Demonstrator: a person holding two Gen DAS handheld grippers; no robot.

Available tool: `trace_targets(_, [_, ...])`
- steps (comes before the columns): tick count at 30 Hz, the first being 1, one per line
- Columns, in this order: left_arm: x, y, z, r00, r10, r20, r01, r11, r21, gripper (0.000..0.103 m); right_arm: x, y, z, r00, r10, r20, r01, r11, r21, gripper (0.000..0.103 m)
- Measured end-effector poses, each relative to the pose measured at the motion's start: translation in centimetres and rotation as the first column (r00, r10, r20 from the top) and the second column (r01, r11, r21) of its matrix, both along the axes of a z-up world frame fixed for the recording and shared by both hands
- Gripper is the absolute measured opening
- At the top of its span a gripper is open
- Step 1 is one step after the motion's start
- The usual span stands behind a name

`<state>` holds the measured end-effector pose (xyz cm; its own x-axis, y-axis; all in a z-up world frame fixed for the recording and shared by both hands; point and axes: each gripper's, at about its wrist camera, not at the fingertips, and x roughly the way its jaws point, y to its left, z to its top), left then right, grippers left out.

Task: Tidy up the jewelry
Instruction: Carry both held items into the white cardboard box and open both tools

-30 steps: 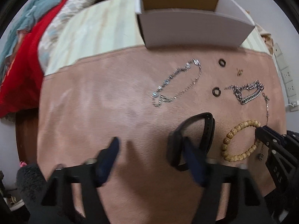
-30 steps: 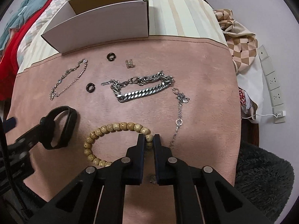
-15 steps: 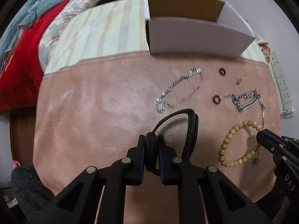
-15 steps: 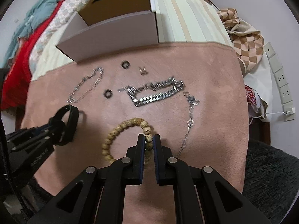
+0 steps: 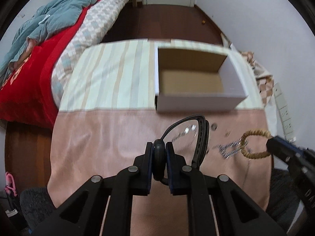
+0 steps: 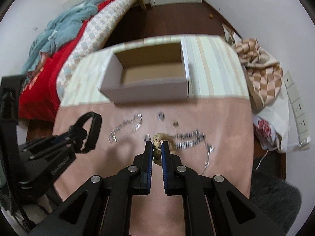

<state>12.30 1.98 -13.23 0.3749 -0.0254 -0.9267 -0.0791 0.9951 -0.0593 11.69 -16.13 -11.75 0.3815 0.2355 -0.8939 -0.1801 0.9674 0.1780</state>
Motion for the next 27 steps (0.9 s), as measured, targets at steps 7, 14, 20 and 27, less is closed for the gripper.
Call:
trace_targets(7, [4.7, 0.6, 1.9, 0.998, -0.001, 0.06, 0.001, 1.0, 0.008, 0.01, 5.4, 0.3, 5.6, 0.994, 0.007, 0.11, -0.009, 1.0, 0.013, 0.009])
trace_targets(14, [10.2, 1.0, 0.8, 0.999, -0.006, 0.048, 0.005, 1.0, 0.013, 0.01, 12.4, 1.2, 4.6, 0.995, 0.017, 0.095, -0.018, 1.0, 0.008, 0.009])
trace_targets(20, [13.5, 0.8, -1.5, 1.0, -0.027, -0.004, 0.027, 0.999, -0.018, 0.01, 16.6, 1.3, 0.2, 1.0, 0.031, 0.003, -0.031, 0.999, 0.039, 0.009])
trace_targets(27, [15.3, 0.3, -3.2, 0.996, -0.04, -0.075, 0.035, 0.997, -0.067, 0.016, 18.2, 1.6, -2.5, 0.996, 0.068, -0.064, -0.063, 0.995, 0.072, 0.009])
